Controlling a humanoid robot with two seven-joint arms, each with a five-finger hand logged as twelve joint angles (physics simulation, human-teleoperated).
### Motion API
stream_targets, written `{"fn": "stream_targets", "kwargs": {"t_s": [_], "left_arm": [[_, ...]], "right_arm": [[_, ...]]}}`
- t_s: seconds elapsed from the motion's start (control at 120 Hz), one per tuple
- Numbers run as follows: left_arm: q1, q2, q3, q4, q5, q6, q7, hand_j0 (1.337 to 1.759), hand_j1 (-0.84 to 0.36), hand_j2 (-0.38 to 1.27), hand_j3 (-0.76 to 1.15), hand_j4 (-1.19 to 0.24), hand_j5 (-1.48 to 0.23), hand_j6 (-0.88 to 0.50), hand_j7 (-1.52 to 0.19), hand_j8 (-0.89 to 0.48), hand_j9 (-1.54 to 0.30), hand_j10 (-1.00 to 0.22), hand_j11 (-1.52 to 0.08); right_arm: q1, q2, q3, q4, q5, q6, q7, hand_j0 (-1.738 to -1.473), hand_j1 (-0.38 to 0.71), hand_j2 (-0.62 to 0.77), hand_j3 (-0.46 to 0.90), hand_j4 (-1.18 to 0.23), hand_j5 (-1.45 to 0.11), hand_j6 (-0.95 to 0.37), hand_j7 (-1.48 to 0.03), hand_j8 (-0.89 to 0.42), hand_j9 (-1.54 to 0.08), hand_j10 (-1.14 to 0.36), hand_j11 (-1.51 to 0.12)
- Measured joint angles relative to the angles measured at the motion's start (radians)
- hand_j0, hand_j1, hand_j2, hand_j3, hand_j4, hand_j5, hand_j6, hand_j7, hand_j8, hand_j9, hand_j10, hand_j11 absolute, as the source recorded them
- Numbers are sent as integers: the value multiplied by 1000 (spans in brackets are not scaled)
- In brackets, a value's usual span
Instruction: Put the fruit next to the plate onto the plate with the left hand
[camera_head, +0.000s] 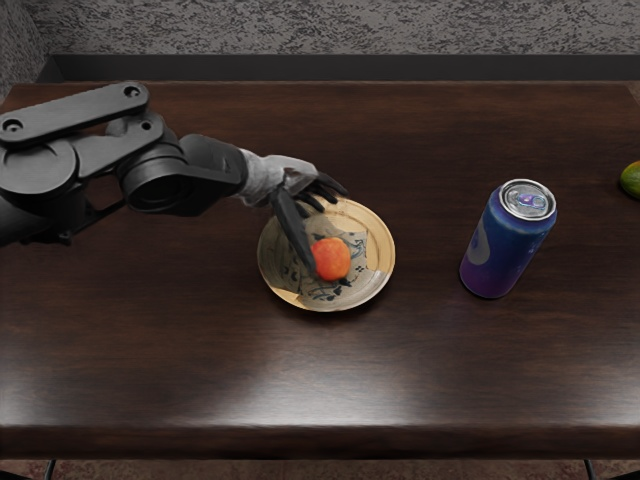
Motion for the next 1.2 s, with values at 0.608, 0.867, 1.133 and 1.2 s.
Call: {"fn": "stream_targets", "kwargs": {"t_s": [0.608,0.867,1.133,1.2], "left_arm": [[223,469,-301,7,-519,-414,0,1658,332,6,0,-16,-20,-14,-20,-14,-19,-15,-19],[351,677,-314,28,-777,-421,0,1658,344,2,0,-3,-5,-2,-5,-2,-5,-3,-5],[357,730,-312,44,-807,-422,0,1658,347,0,0,2,-1,3,-1,2,-1,1,-1],[357,728,-312,52,-808,-422,0,1658,348,-1,0,2,-1,3,-1,3,-1,2,-1]], "right_arm": [[0,0,0,0,0,0,0,-1658,-331,-3,0,-15,-20,-15,-20,-15,-20,-15,-20],[0,0,0,0,0,0,0,-1658,-331,-3,0,-15,-20,-15,-20,-15,-20,-15,-20],[0,0,0,1,0,0,0,-1658,-331,-3,0,-15,-20,-15,-20,-15,-20,-15,-20],[0,0,0,1,0,0,0,-1658,-331,-3,0,-15,-20,-15,-20,-15,-20,-15,-20]]}}
